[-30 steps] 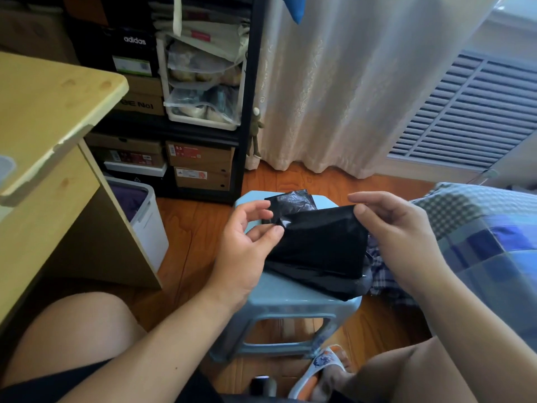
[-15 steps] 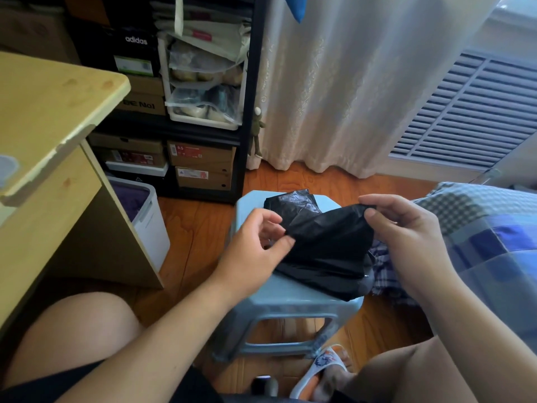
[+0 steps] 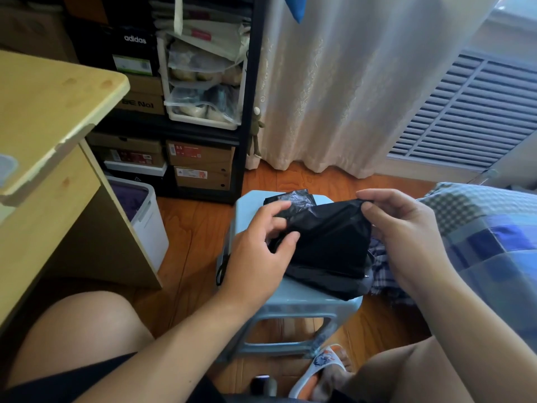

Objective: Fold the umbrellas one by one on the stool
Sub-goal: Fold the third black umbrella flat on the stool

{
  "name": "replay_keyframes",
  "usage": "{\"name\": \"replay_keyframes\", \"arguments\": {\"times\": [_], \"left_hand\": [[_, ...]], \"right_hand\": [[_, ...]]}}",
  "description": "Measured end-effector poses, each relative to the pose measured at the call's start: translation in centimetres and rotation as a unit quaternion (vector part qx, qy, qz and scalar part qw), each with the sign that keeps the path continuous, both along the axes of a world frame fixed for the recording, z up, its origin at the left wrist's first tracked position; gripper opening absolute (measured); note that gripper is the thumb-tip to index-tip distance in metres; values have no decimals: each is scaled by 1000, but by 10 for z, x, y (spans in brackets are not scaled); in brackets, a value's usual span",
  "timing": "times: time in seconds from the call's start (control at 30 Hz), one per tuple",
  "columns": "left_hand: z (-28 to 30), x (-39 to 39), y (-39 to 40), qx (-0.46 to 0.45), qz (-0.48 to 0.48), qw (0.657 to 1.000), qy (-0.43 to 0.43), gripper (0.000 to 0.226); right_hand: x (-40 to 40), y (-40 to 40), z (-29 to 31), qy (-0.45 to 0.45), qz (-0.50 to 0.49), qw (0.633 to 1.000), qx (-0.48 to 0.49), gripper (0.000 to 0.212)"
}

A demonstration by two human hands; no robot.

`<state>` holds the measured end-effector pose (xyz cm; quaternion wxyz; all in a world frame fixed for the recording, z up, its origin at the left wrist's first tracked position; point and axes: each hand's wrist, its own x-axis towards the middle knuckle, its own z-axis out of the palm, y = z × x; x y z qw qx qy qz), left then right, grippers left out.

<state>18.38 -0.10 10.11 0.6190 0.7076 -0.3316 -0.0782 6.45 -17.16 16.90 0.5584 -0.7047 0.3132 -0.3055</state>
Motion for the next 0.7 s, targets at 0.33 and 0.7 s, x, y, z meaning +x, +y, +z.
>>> {"name": "replay_keyframes", "arguments": {"times": [0.33,0.7], "left_hand": [[1,15,3,-3,70,949,-307,27],[13,22,-1,-62,-78,938,331,20]], "right_hand": [[-3,2,11,29,-4,997,-77,21],[-11,0,8,4,16,1000,-7,20]]}}
